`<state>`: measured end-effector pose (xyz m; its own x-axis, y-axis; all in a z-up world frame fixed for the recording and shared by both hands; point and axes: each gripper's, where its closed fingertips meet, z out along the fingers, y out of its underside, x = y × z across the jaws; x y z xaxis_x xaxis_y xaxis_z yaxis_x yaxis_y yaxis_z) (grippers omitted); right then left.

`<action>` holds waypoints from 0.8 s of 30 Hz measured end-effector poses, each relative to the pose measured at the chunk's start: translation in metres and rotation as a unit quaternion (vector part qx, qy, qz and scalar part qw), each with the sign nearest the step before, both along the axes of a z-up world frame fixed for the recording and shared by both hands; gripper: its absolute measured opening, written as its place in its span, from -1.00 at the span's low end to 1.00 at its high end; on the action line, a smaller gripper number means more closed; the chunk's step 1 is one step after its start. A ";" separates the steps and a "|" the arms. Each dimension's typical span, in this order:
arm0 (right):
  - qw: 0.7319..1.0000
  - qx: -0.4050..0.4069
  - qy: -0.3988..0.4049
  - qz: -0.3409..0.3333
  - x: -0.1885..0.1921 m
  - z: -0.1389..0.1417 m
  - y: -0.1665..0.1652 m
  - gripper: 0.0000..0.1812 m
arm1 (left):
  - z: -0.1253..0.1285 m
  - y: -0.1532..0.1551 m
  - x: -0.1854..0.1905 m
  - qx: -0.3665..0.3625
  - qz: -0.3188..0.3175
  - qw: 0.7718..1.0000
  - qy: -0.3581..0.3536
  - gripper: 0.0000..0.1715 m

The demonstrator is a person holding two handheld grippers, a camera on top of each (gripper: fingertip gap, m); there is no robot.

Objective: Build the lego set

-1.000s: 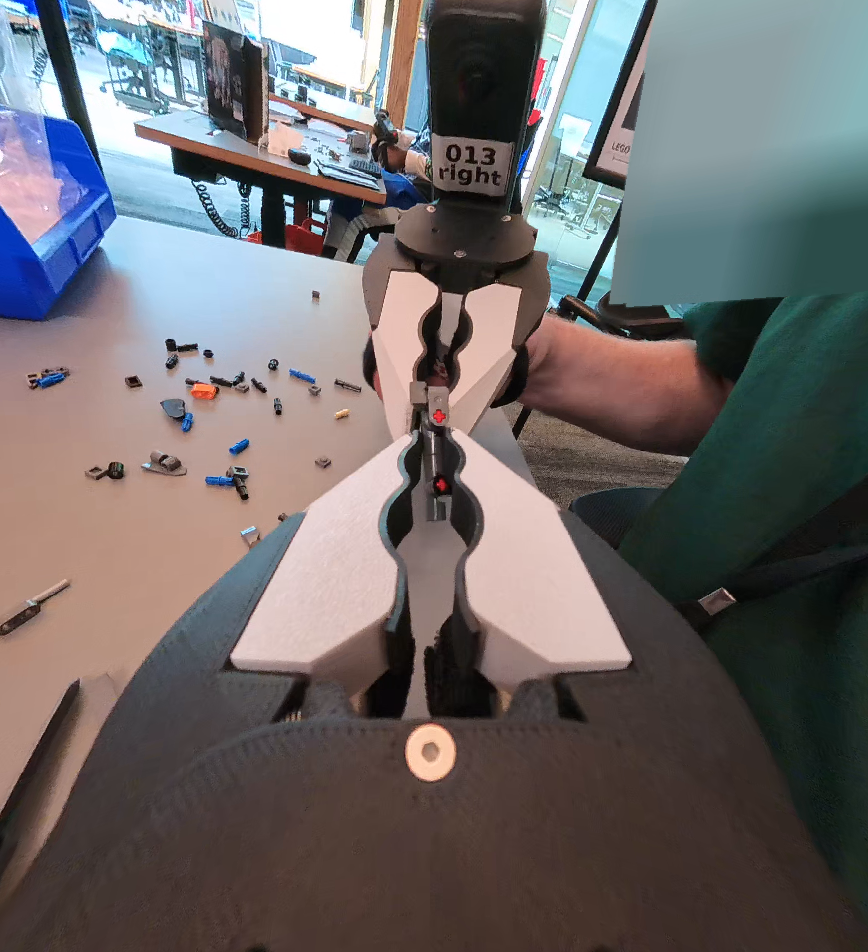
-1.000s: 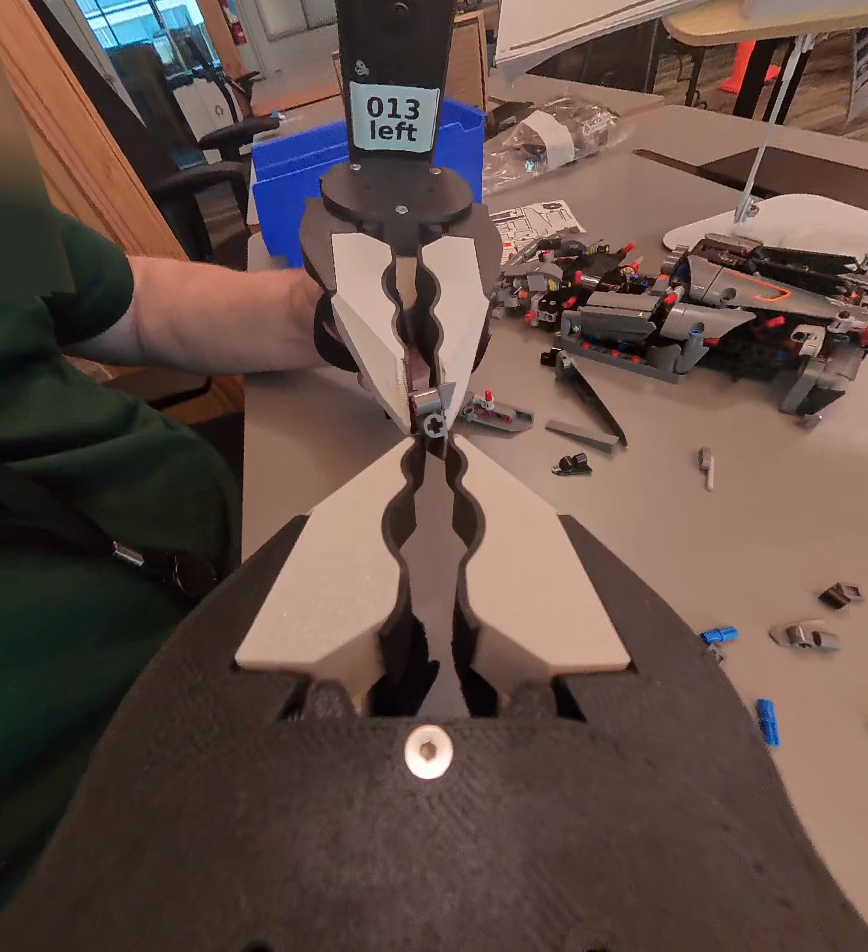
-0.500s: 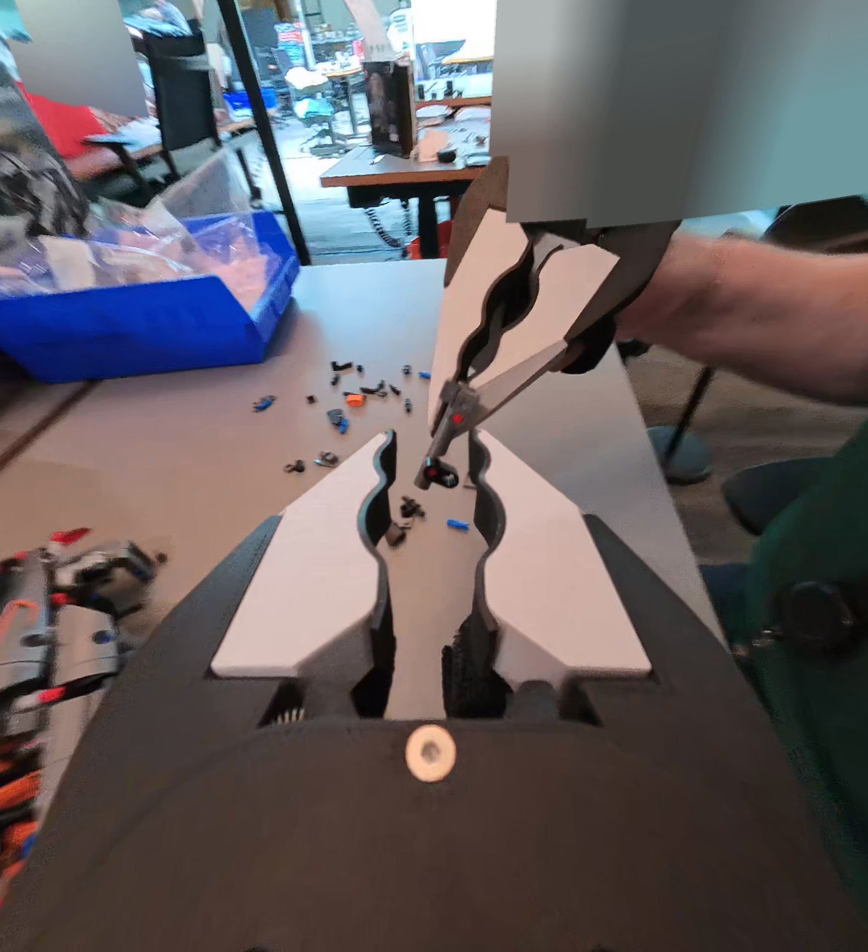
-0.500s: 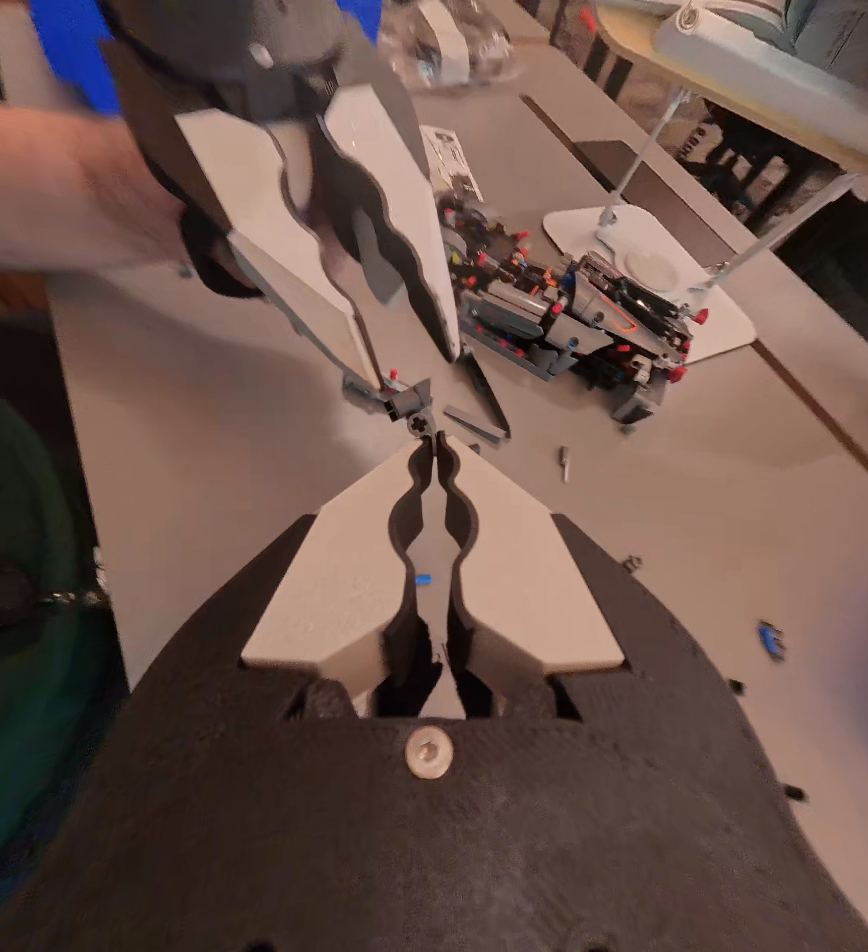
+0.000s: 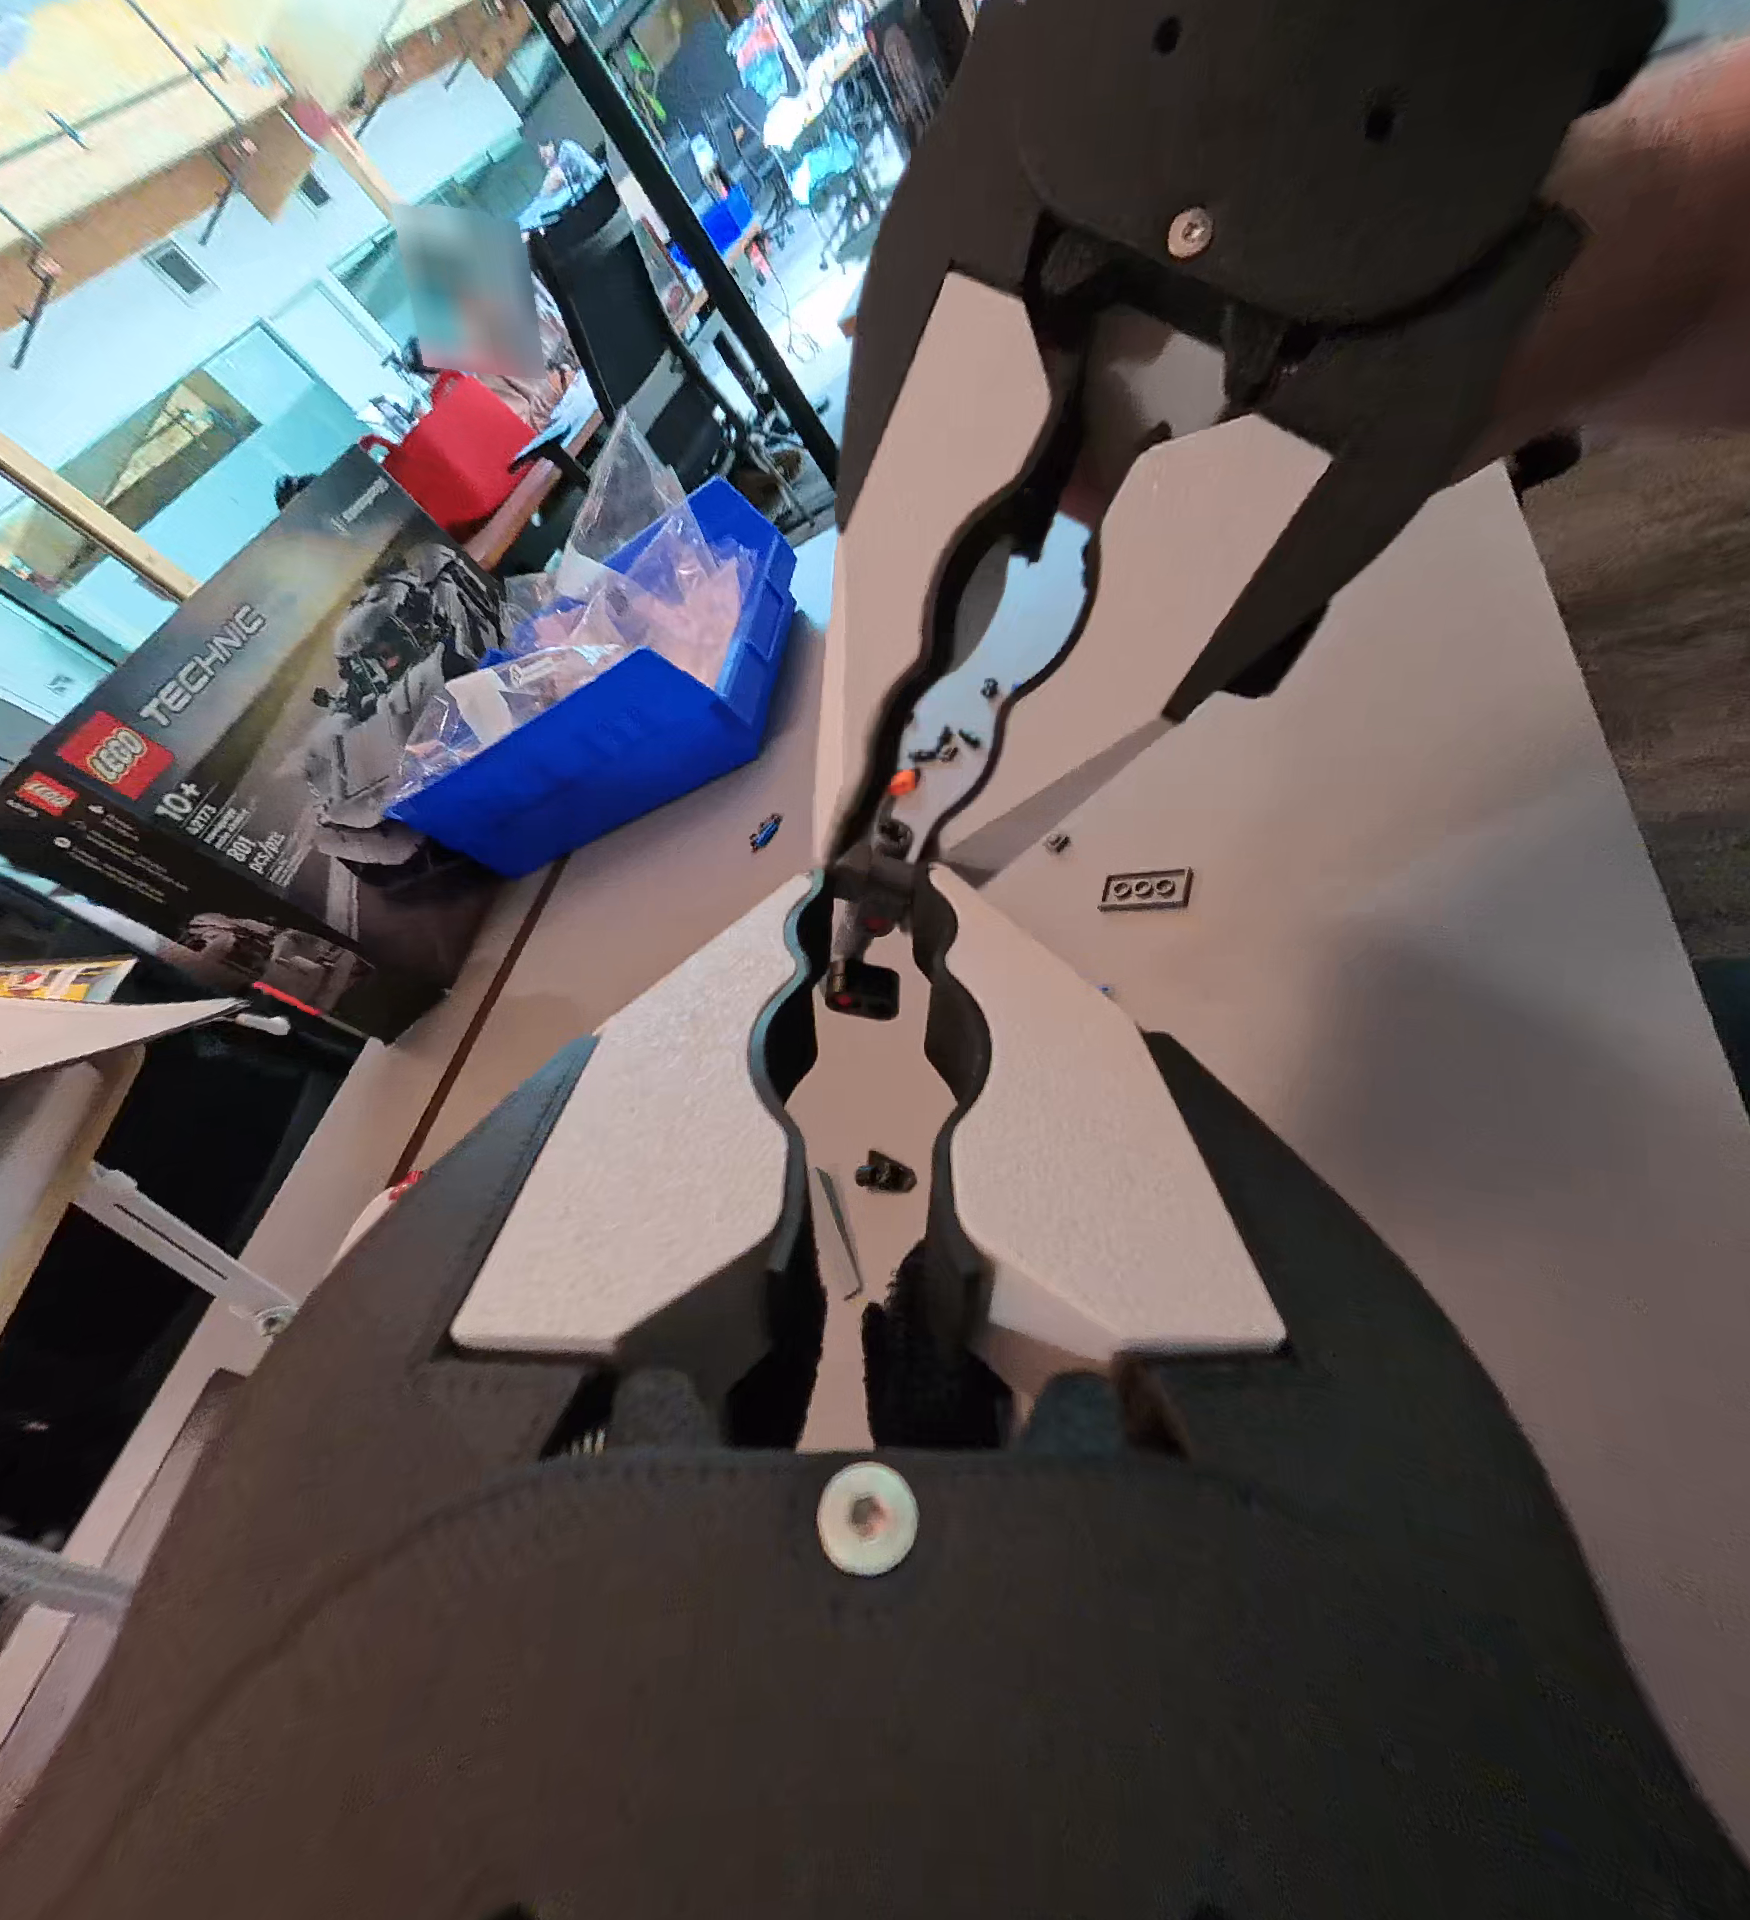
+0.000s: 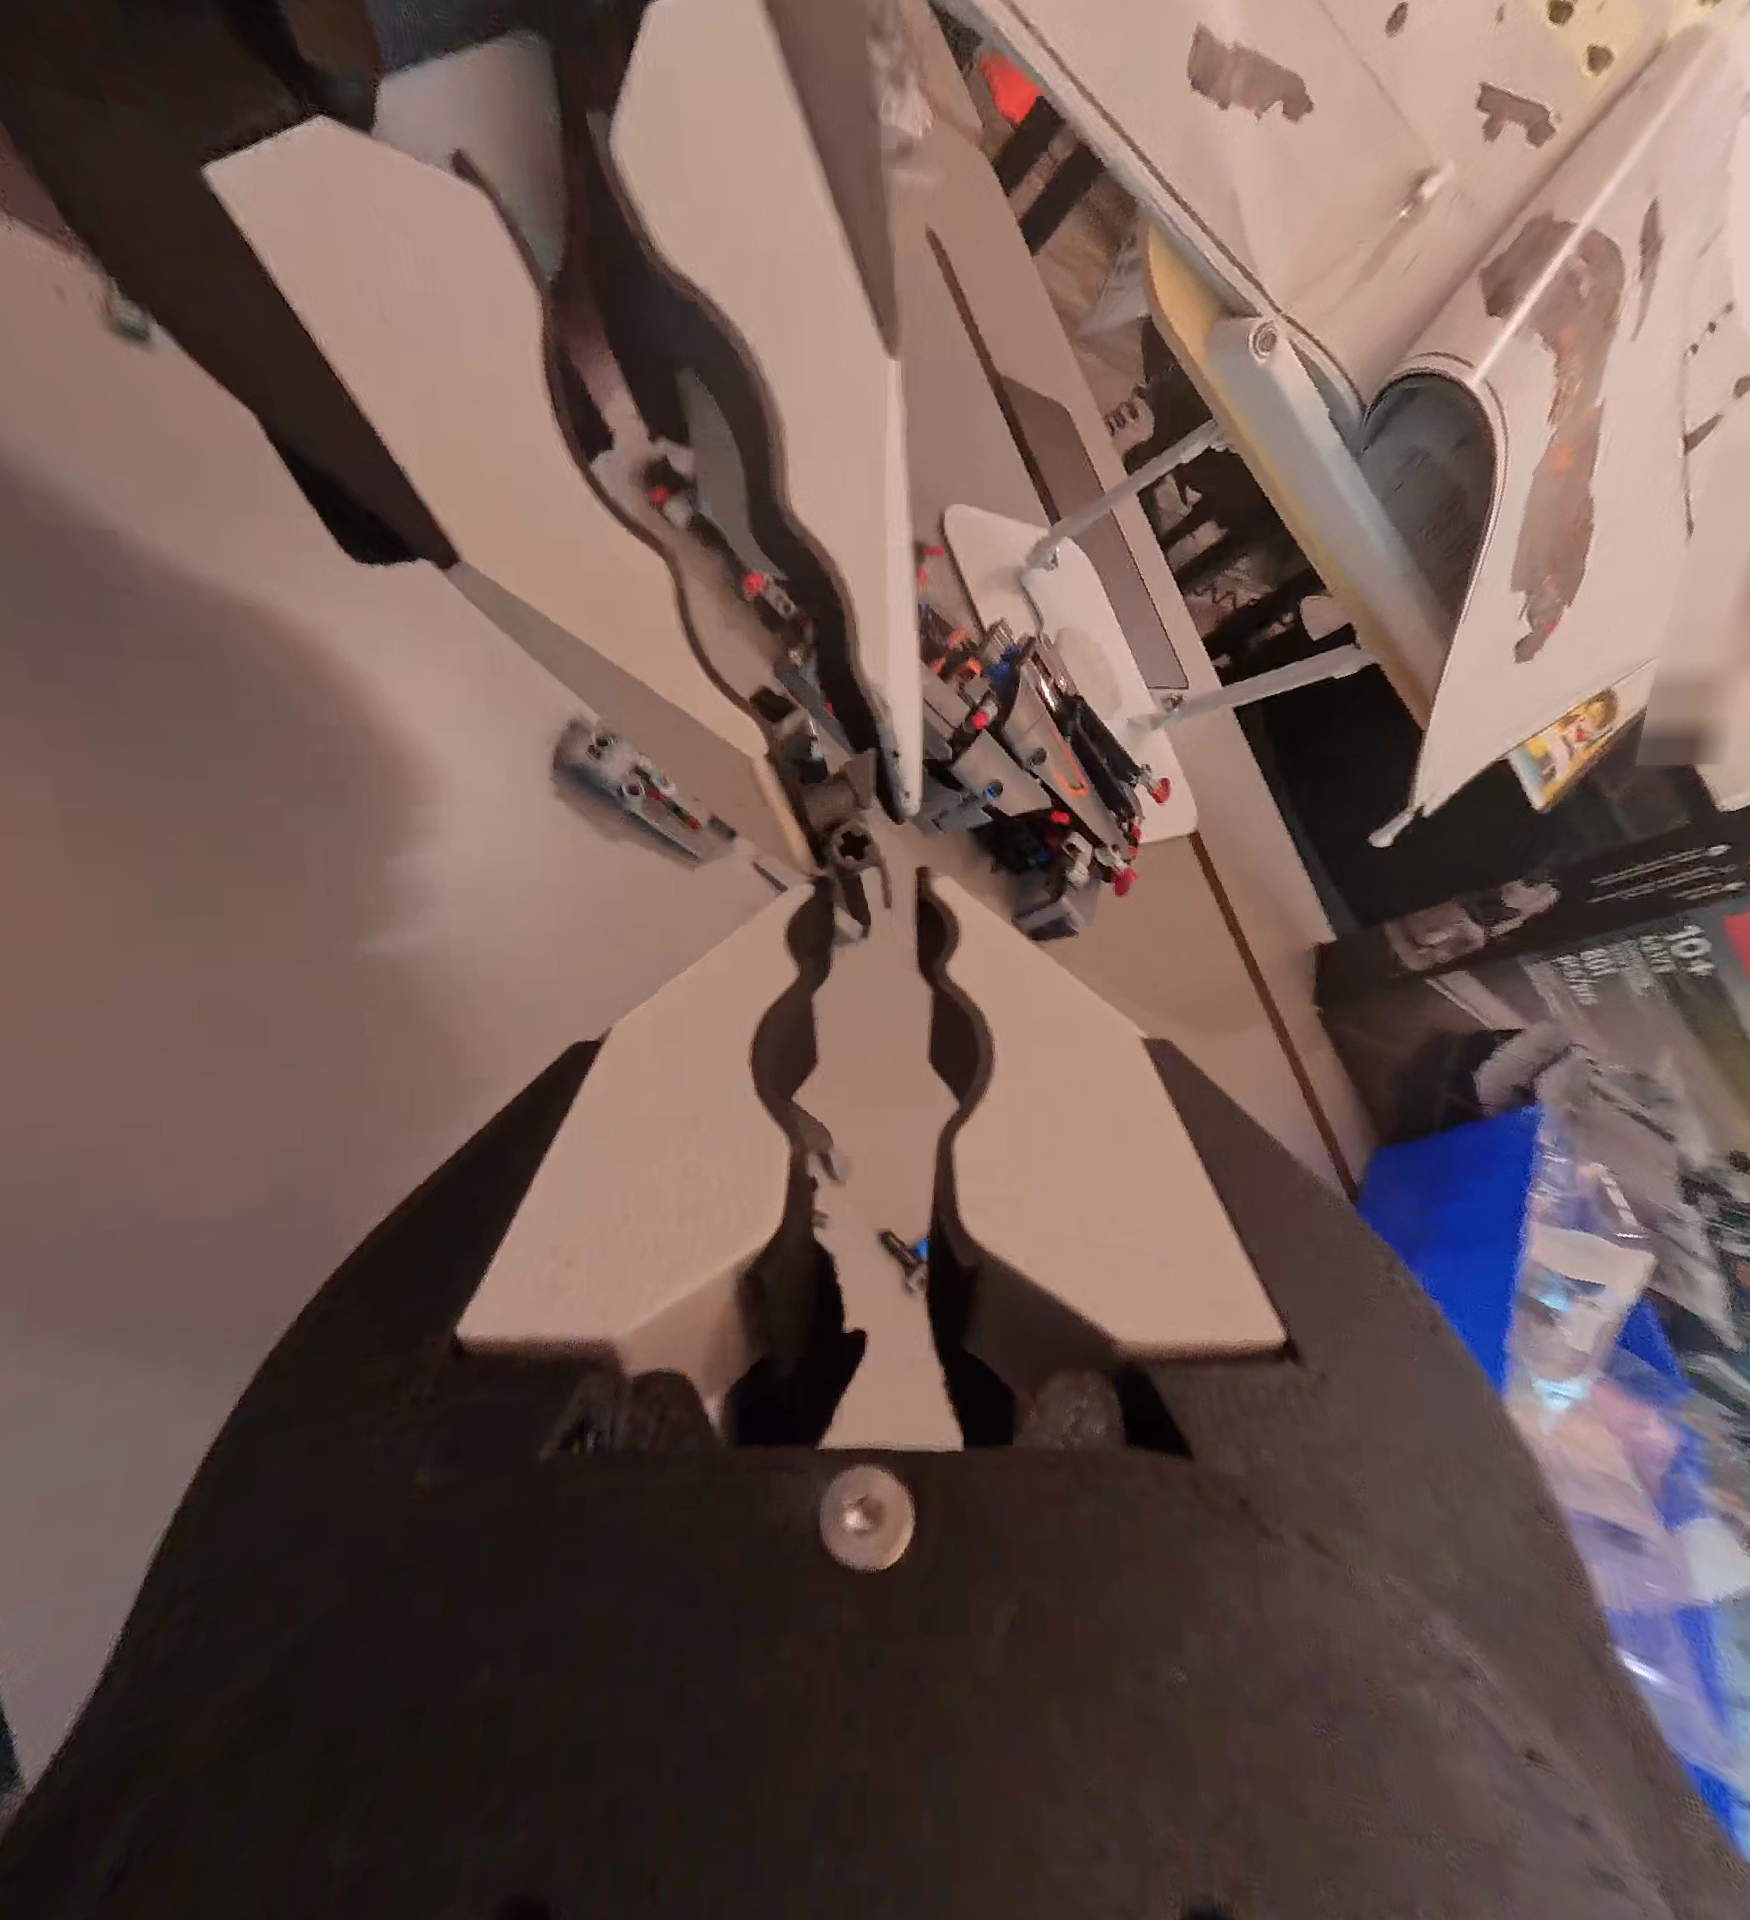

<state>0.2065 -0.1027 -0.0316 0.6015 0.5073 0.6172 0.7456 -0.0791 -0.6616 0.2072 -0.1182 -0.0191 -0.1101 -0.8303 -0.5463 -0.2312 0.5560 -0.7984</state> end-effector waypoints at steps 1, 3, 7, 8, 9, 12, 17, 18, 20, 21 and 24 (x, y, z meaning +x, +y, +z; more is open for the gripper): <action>1.000 -0.005 0.026 0.007 -0.002 0.002 0.000 -0.77 | 0.002 -0.001 -0.002 -0.012 -0.008 1.000 -0.007 -0.85; 0.997 -0.019 0.071 0.032 -0.006 0.005 -0.002 -0.77 | 0.007 -0.006 -0.008 -0.051 -0.035 0.998 -0.021 -0.85; 0.990 -0.034 0.113 0.082 -0.020 0.009 -0.006 -0.89 | 0.022 -0.014 -0.020 -0.143 -0.089 0.984 -0.054 -0.86; 0.987 -0.039 0.121 0.097 -0.026 0.009 -0.007 -0.93 | 0.024 -0.015 -0.022 -0.161 -0.098 0.980 -0.060 -0.85; 0.985 -0.043 0.129 0.110 -0.031 0.010 -0.008 -0.93 | 0.027 -0.016 -0.025 -0.176 -0.108 0.976 -0.066 -0.85; 0.980 -0.044 0.147 0.128 -0.041 0.015 -0.007 -0.95 | 0.034 -0.013 -0.032 -0.211 -0.119 0.967 -0.081 -0.85; 0.987 -0.021 0.119 0.106 -0.043 0.019 0.007 -0.95 | 0.036 0.001 -0.039 -0.218 -0.084 0.968 -0.091 -0.83; 0.989 -0.017 0.107 0.100 -0.043 0.018 0.010 -0.95 | 0.036 0.005 -0.040 -0.216 -0.071 0.969 -0.092 -0.82; 0.992 0.000 0.089 0.087 -0.043 0.021 0.016 -0.95 | 0.037 0.012 -0.043 -0.219 -0.048 0.970 -0.098 -0.79; 0.993 0.004 0.081 0.086 -0.044 0.021 0.018 -0.95 | 0.037 0.015 -0.045 -0.223 -0.041 0.969 -0.100 -0.76; 0.994 0.026 0.071 0.076 -0.045 0.026 0.025 -0.95 | 0.040 0.023 -0.050 -0.234 -0.015 0.966 -0.107 -0.67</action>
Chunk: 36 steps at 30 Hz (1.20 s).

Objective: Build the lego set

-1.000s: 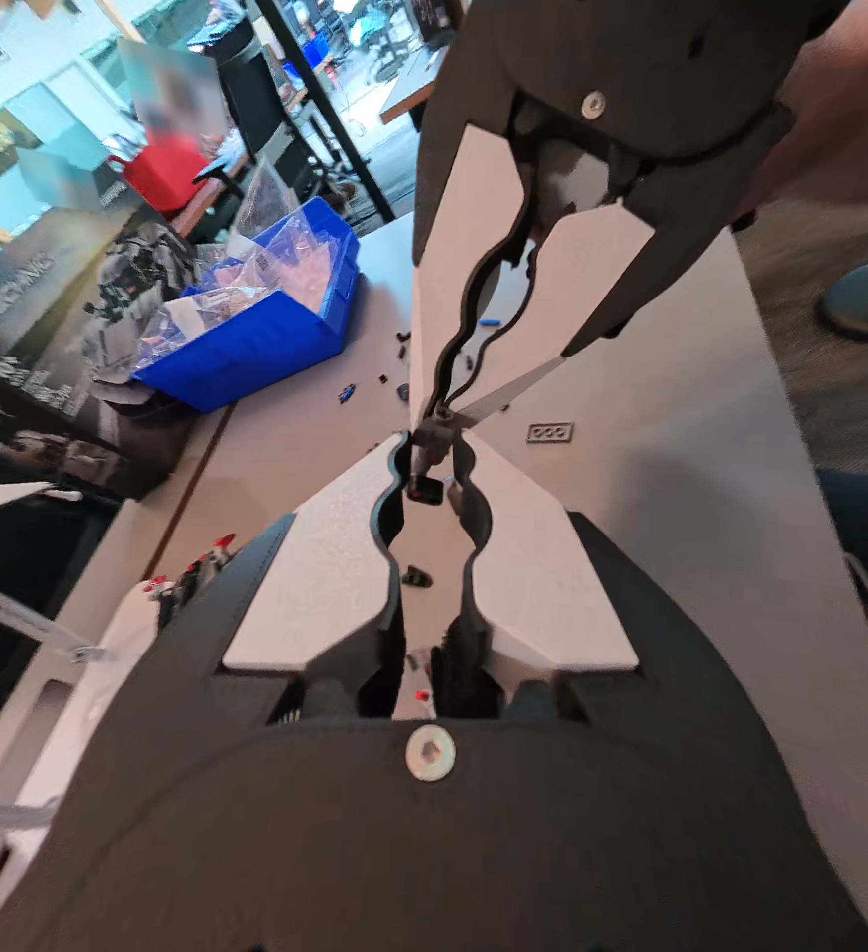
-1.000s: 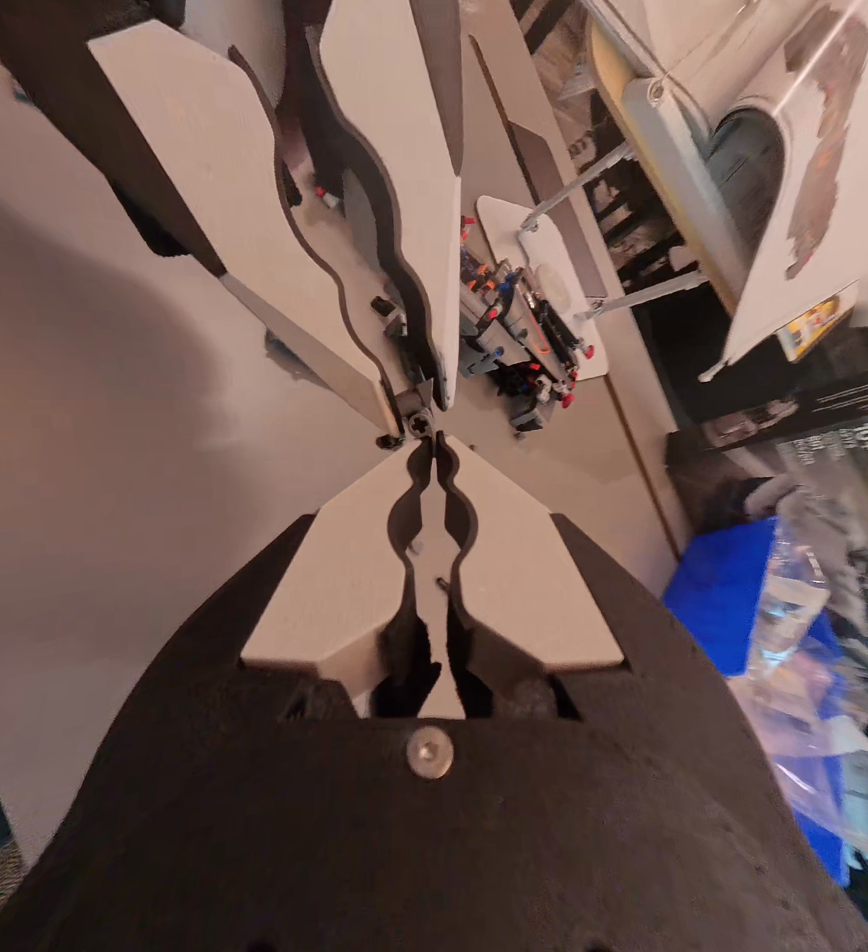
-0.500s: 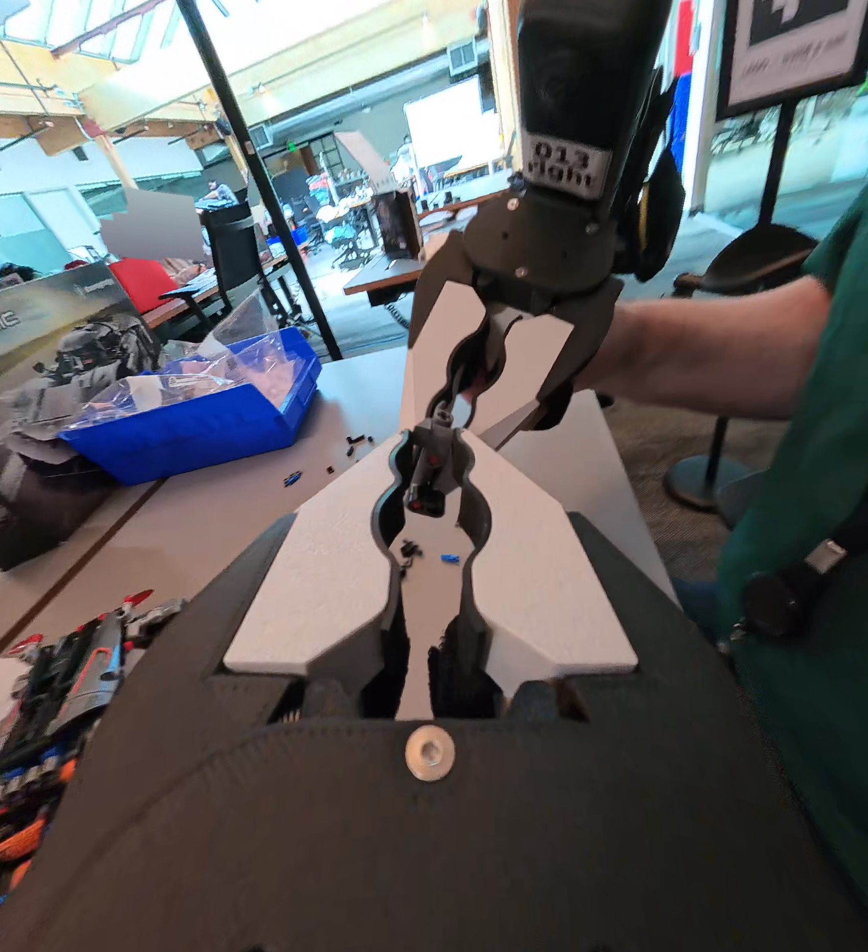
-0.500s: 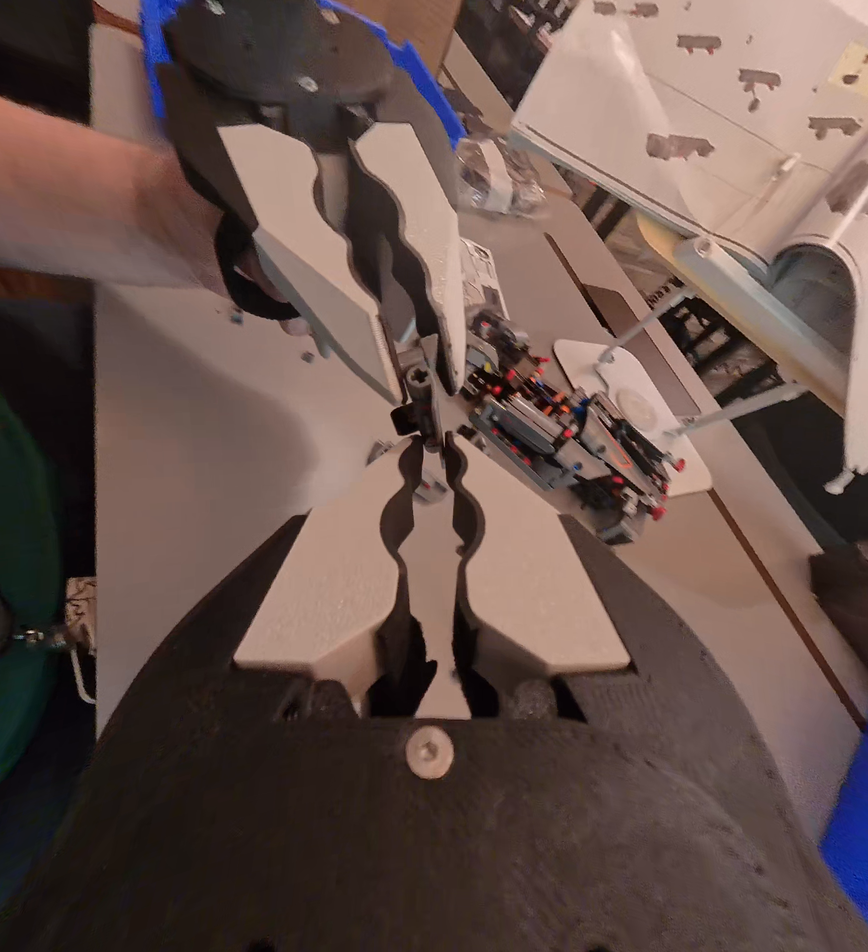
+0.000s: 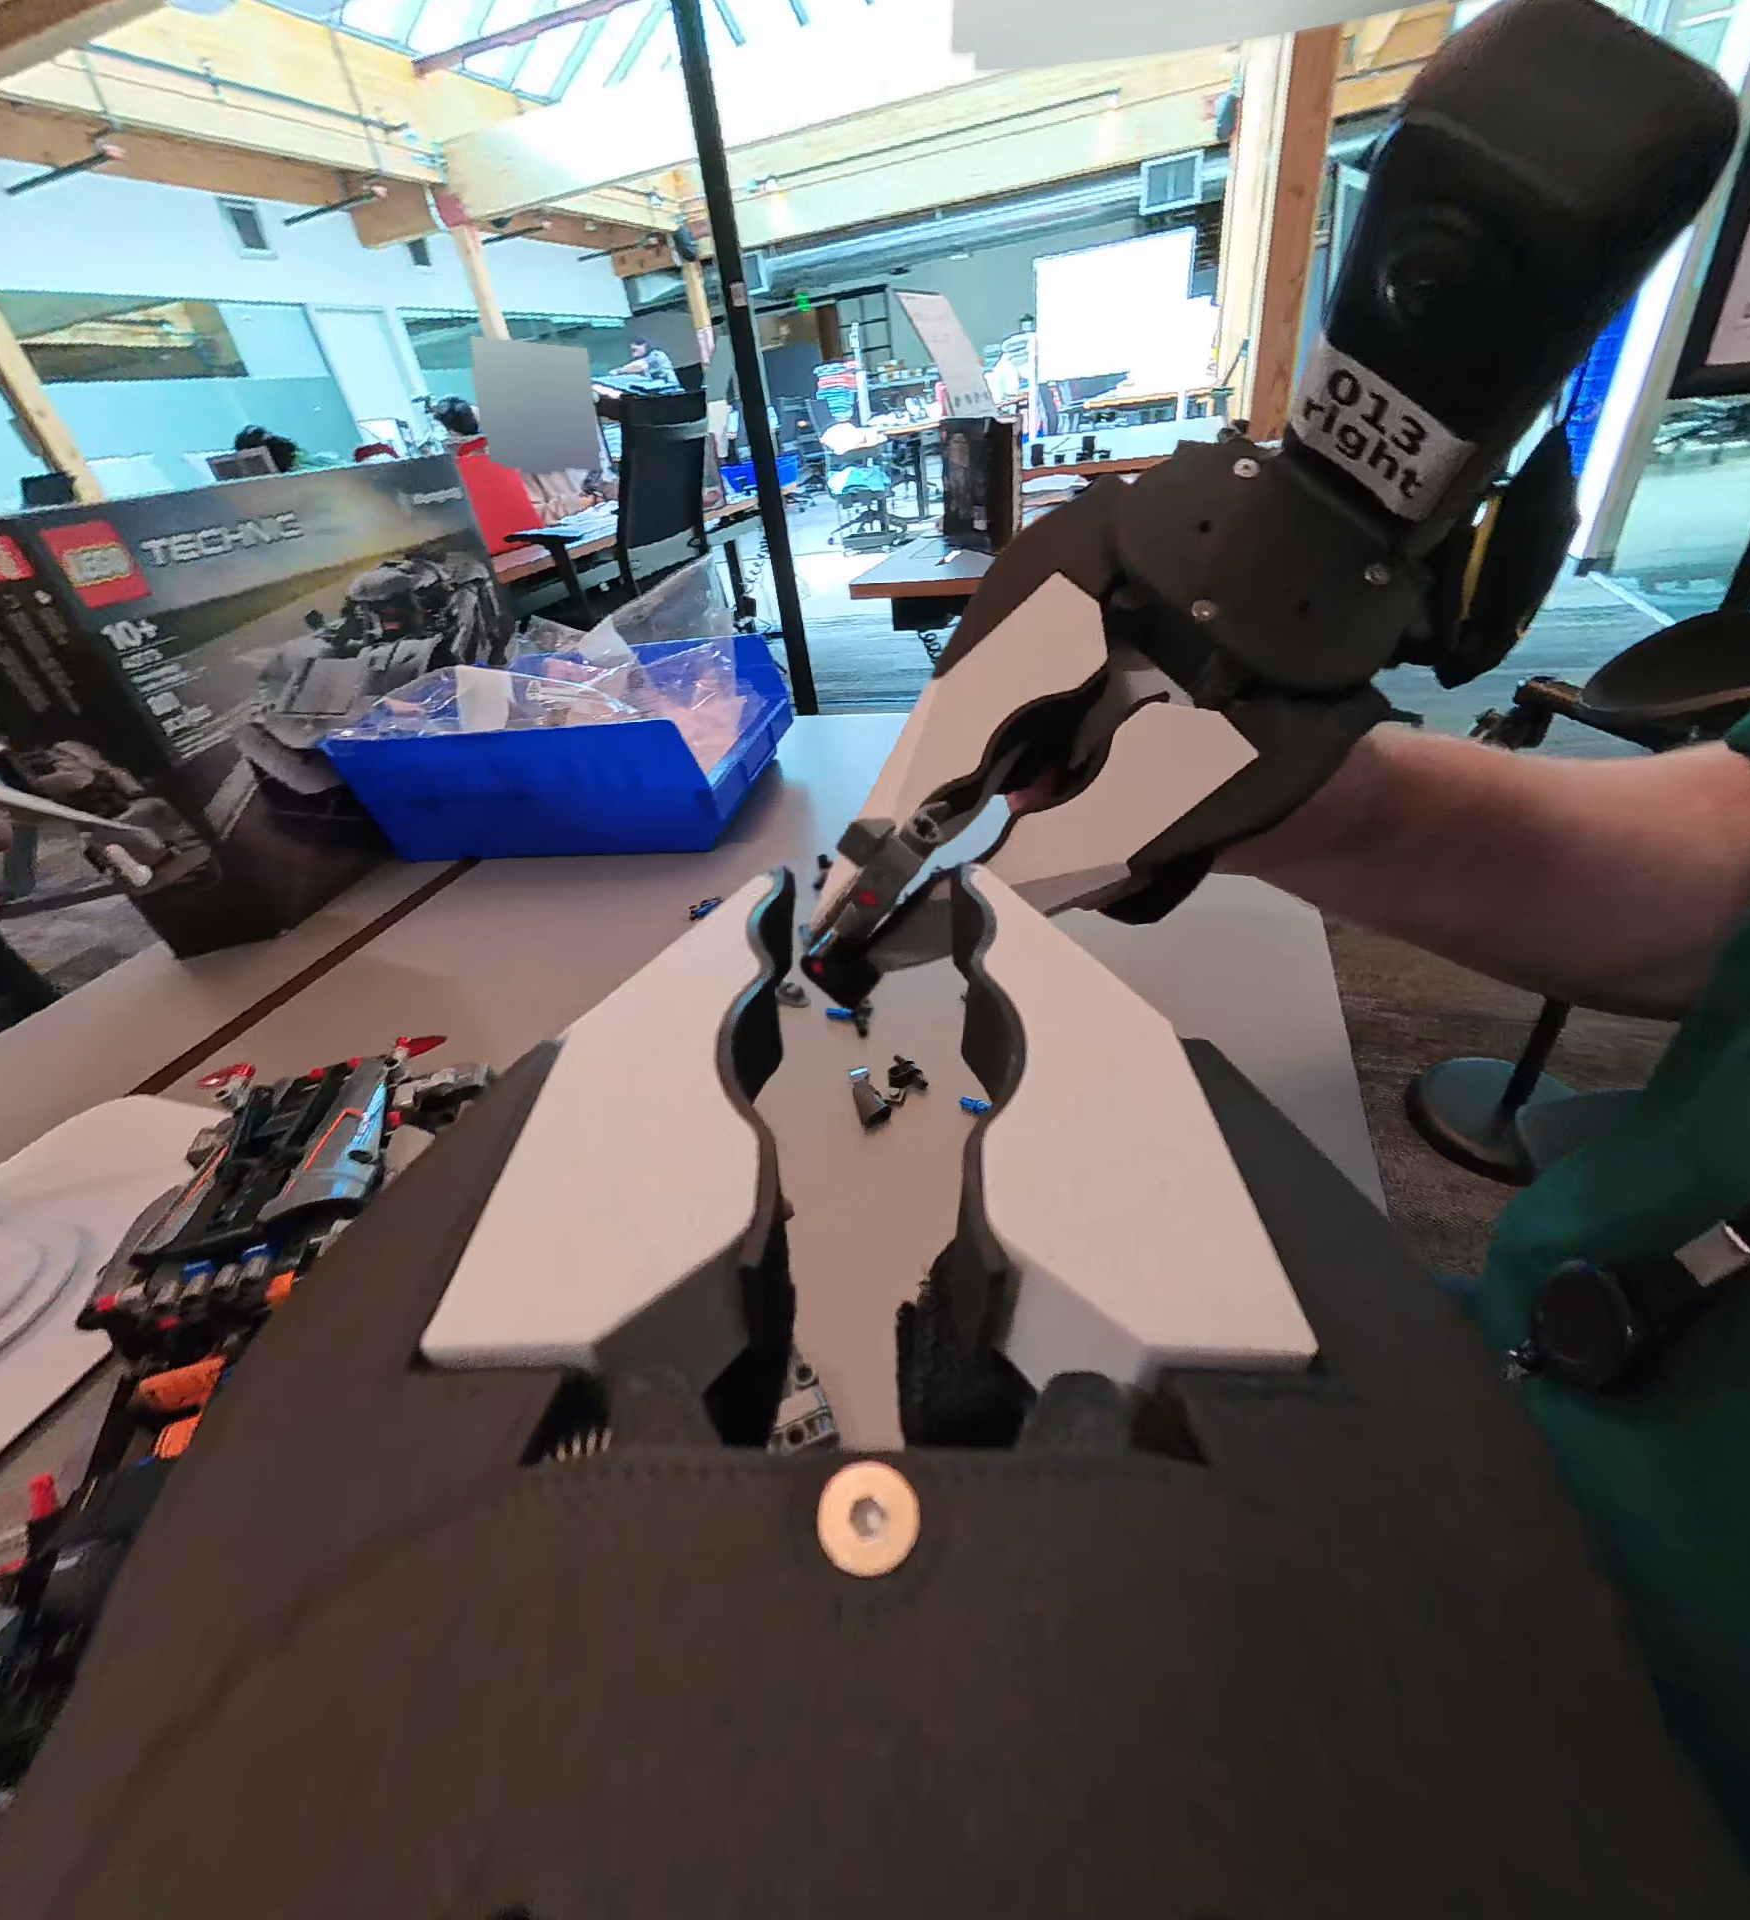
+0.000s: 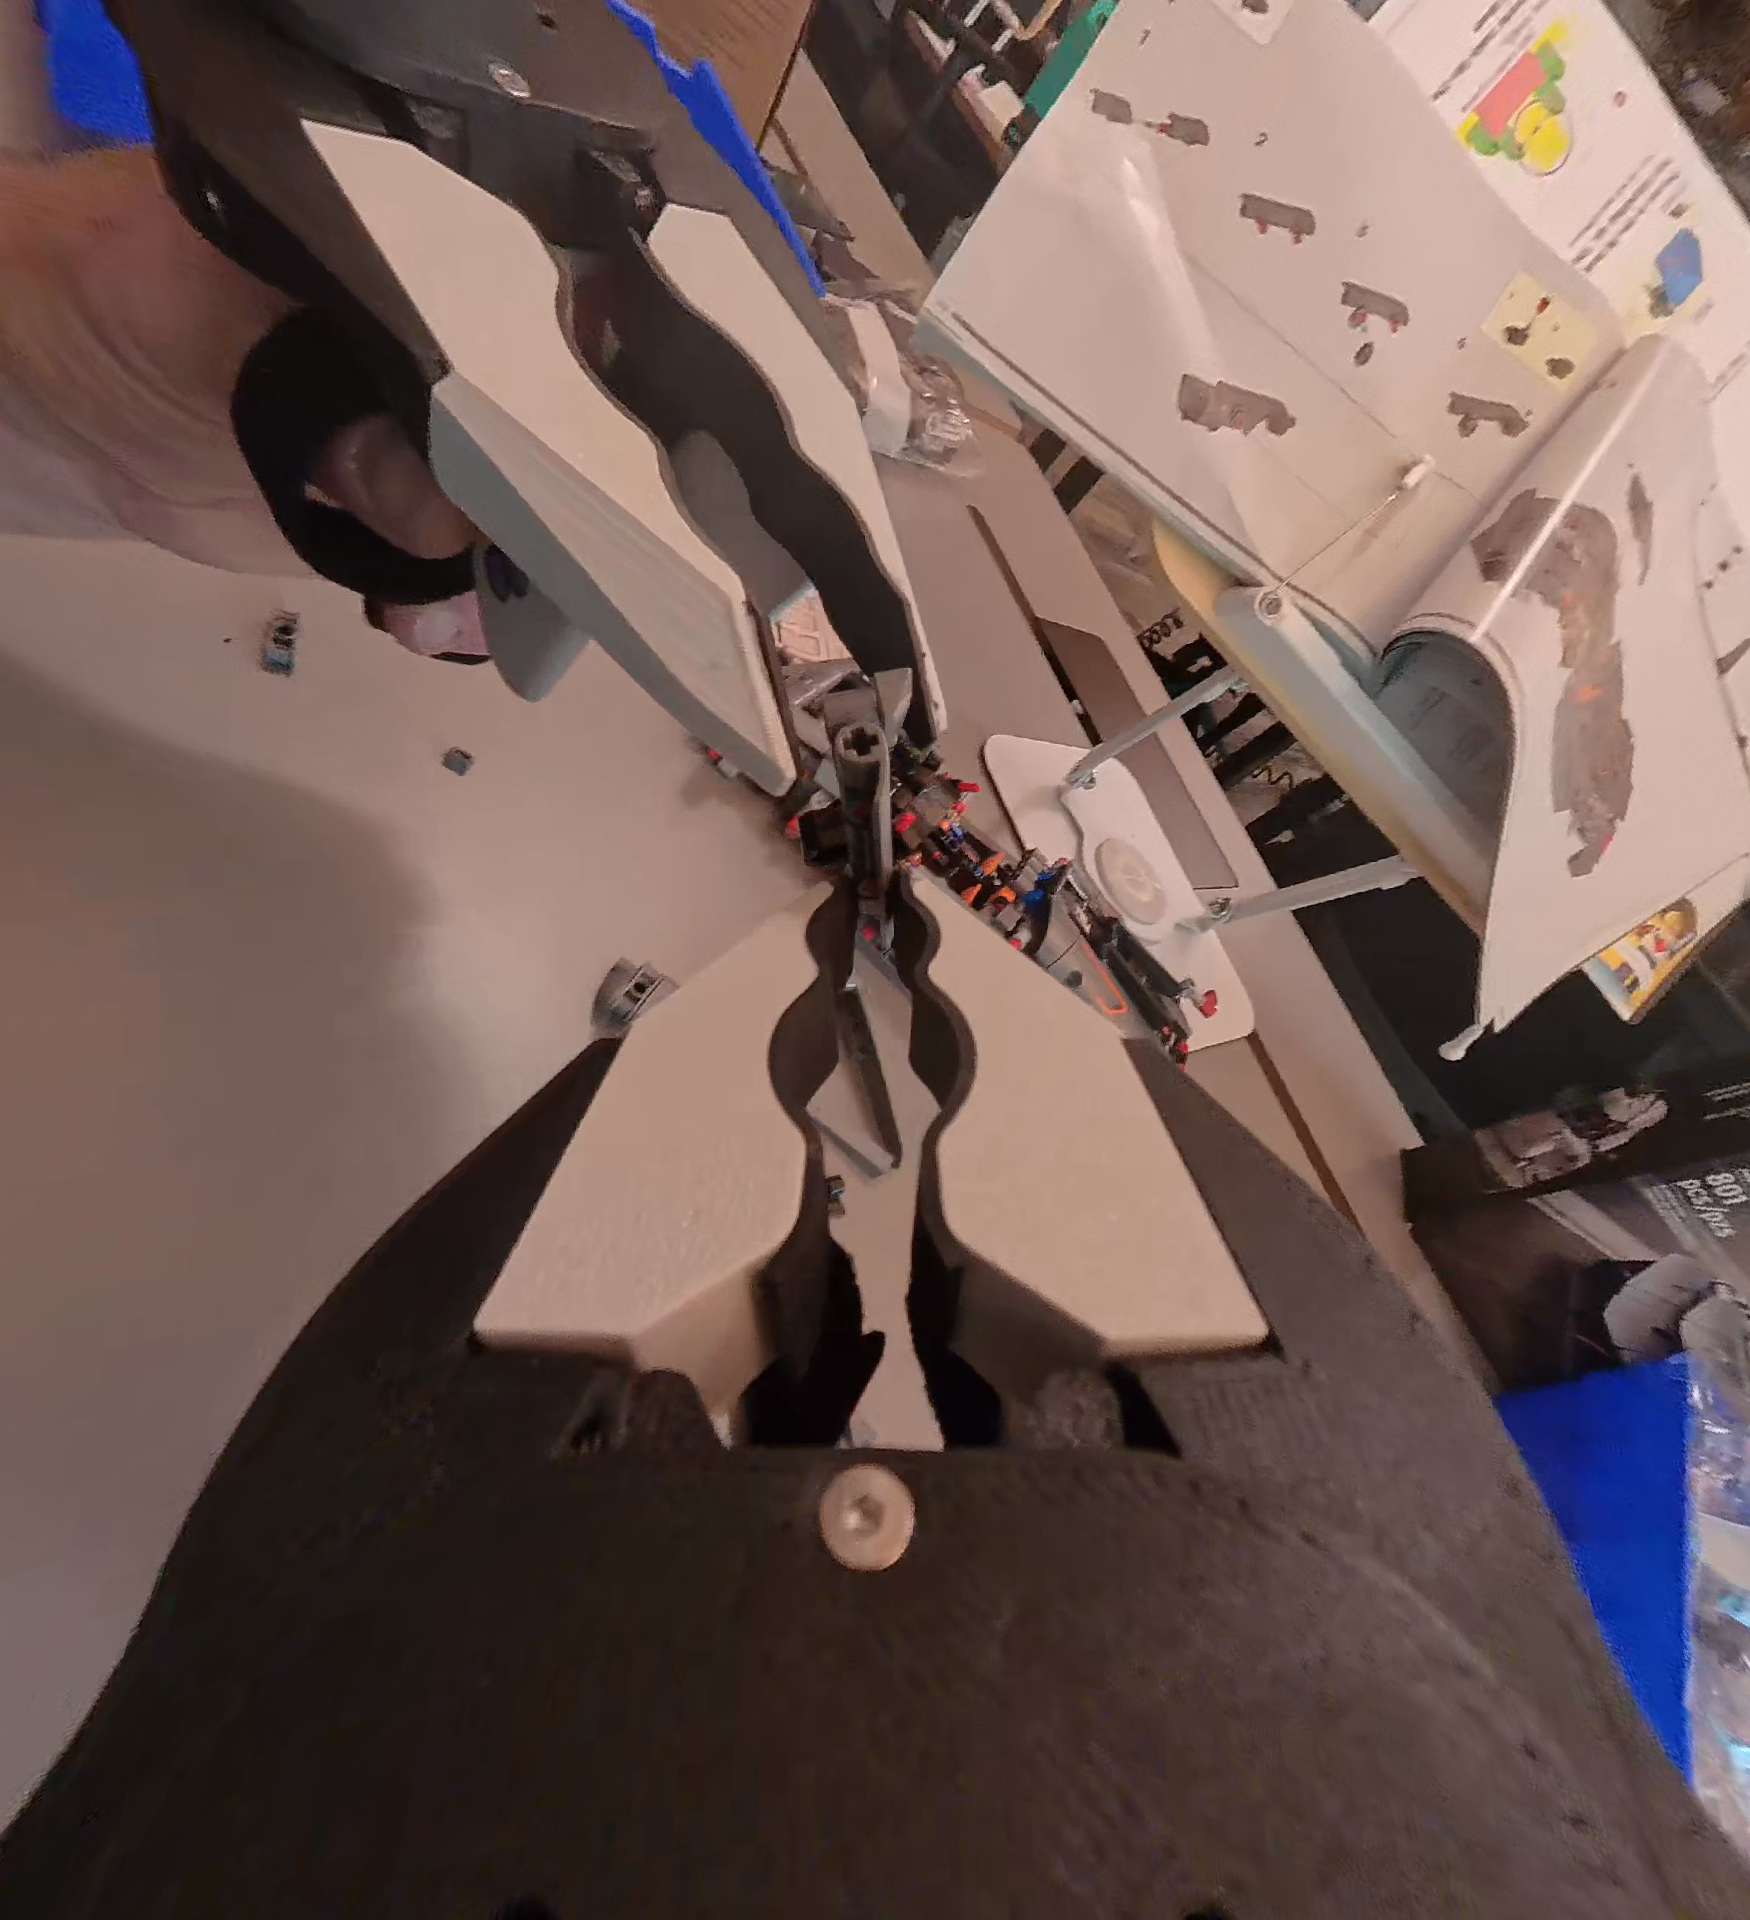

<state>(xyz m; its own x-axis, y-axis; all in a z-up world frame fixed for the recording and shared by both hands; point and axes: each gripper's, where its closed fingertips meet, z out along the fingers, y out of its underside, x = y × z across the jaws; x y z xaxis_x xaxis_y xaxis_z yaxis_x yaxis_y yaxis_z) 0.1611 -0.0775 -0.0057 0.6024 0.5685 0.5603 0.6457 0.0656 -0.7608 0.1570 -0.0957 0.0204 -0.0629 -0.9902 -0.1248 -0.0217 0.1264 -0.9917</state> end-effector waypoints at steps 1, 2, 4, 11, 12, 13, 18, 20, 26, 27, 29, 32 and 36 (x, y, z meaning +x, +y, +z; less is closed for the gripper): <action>1.000 0.006 0.000 -0.002 0.000 0.002 0.002 -0.95 | 0.001 0.002 -0.002 -0.001 0.007 1.000 -0.002 -0.67; 1.000 0.012 -0.001 -0.003 -0.001 0.003 0.003 -0.95 | 0.003 0.004 -0.004 -0.004 0.012 1.000 -0.005 -0.67; 1.000 0.014 0.009 0.006 -0.005 0.006 0.005 -0.95 | 0.005 0.009 -0.009 -0.014 0.022 1.000 -0.009 -0.65; 0.977 -0.025 0.194 0.083 -0.014 0.031 0.003 -0.95 | 0.003 0.023 -0.017 -0.038 0.040 0.998 -0.013 -0.61; 0.970 -0.032 0.221 0.097 -0.014 0.034 0.003 -0.95 | 0.002 0.023 -0.016 -0.041 0.039 0.998 -0.013 -0.61; 0.962 -0.037 0.248 0.111 -0.014 0.038 0.002 -0.95 | 0.002 0.023 -0.016 -0.044 0.037 0.998 -0.012 -0.61; 0.912 -0.071 0.365 0.173 -0.015 0.049 0.000 -0.95 | 0.005 0.019 -0.010 -0.063 0.019 0.998 -0.017 -0.62; 0.890 -0.088 0.404 0.192 -0.014 0.051 0.001 -0.95 | 0.009 0.018 -0.008 -0.071 0.014 0.997 -0.024 -0.64; 0.853 -0.103 0.460 0.223 -0.010 0.051 0.002 -0.95 | 0.017 0.015 -0.002 -0.079 0.002 0.996 -0.034 -0.68; 0.850 -0.104 0.463 0.229 -0.010 0.051 0.001 -0.95 | 0.017 0.015 -0.001 -0.080 0.001 0.996 -0.033 -0.69; 0.841 -0.106 0.473 0.238 -0.010 0.052 0.001 -0.95 | 0.017 0.015 0.001 -0.080 0.001 0.996 -0.031 -0.71; 0.838 -0.111 0.474 0.246 -0.011 0.050 0.001 -0.95 | 0.016 0.013 0.003 -0.083 -0.006 0.996 -0.031 -0.77; 0.828 -0.120 0.484 0.257 -0.011 0.049 0.002 -0.95 | 0.015 0.013 0.003 -0.095 -0.013 0.995 -0.039 -0.82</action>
